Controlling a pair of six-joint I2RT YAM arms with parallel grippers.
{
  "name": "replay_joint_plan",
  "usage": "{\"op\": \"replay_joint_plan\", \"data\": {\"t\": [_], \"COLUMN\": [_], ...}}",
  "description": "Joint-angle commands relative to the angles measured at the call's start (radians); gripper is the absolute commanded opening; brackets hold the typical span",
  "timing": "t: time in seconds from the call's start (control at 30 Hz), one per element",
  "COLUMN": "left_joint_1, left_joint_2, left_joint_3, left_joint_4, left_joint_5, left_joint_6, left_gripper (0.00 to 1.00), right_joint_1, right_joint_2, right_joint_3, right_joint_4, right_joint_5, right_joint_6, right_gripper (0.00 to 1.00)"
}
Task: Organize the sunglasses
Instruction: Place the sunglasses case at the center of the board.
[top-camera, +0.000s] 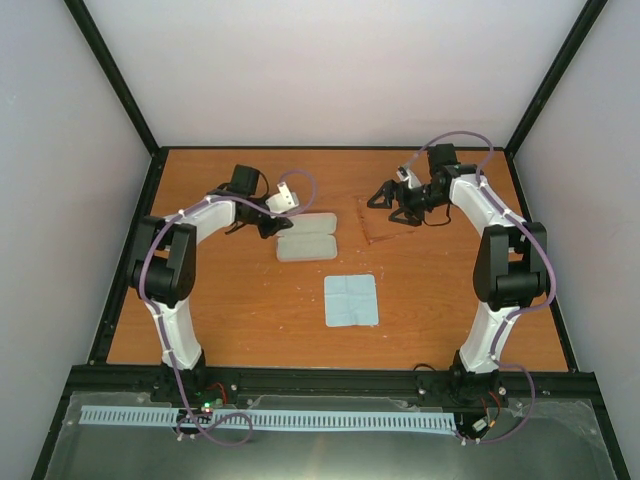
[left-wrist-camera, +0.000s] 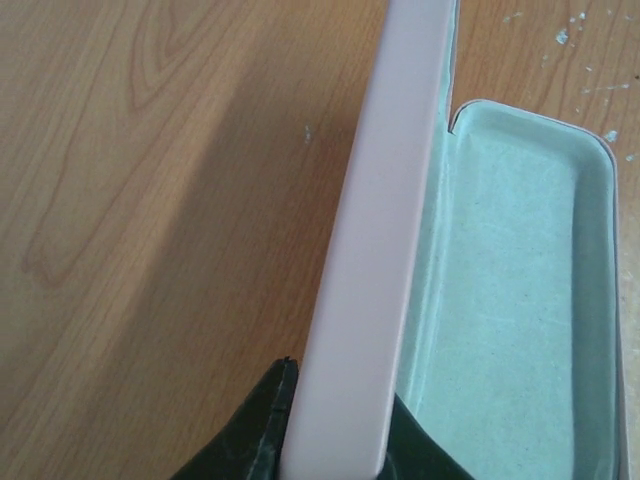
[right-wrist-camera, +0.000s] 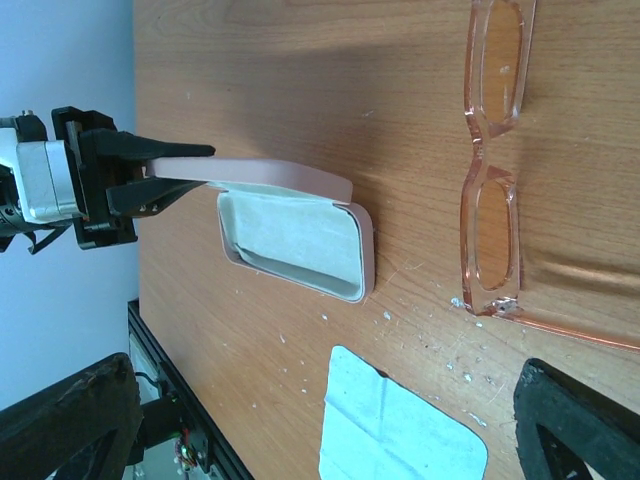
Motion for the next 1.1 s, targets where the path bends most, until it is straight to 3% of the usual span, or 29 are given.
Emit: {"op": "replay_joint_plan", "data": {"t": [0.0, 0.23, 0.63, 0.8, 0.87, 0.97, 1.0, 1.07], "left_joint_1": [-0.015, -0.022, -0.024, -0.027, -0.042, -0.067, -0.068, -0.067], "left_joint_2": [0.026, 0.005, -0.097, -0.155, -0.164, -0.177, -0.184, -0.204], "left_joint_3": [0.042, 0.002, -0.089, -0.118, -0.135, -0.160, -0.164, -0.171], "left_joint_4": [0.082, 0.086, 0.136, 0.157, 0.157, 0.168, 0.174, 0.191], "left_joint_5": [0.008, 0.004, -0.047, -0.028, -0.026, -0.044, -0.054, -0.075], "left_joint_6": [-0.037, -0.013, -0.053, -0.088, -0.097, -0.124, -0.157, -0.200], "left_gripper": [0.20, 0.34, 0.49, 0.44, 0.40, 0.34, 0.32, 0.31], "right_joint_1": [0.002, 0.002, 0.009, 0.056, 0.085, 0.147, 0.178, 0.234], "right_joint_2": [-0.032, -0.045, -0.043, -0.024, -0.008, 0.036, 0.054, 0.114], "right_joint_3": [-0.010, -0.036, -0.037, 0.005, 0.021, 0.071, 0.098, 0.161], "right_joint_4": [-0.001, 0.006, 0.025, -0.004, -0.008, -0.026, -0.042, -0.086], "right_joint_5": [-0.016, -0.010, 0.002, 0.056, 0.057, 0.076, 0.093, 0.143], "right_joint_6": [-0.005, -0.004, -0.004, -0.029, -0.034, -0.049, -0.059, -0.092], "right_gripper": [0.98, 0.98, 0.95, 0.88, 0.70, 0.18, 0.05, 0.03]}}
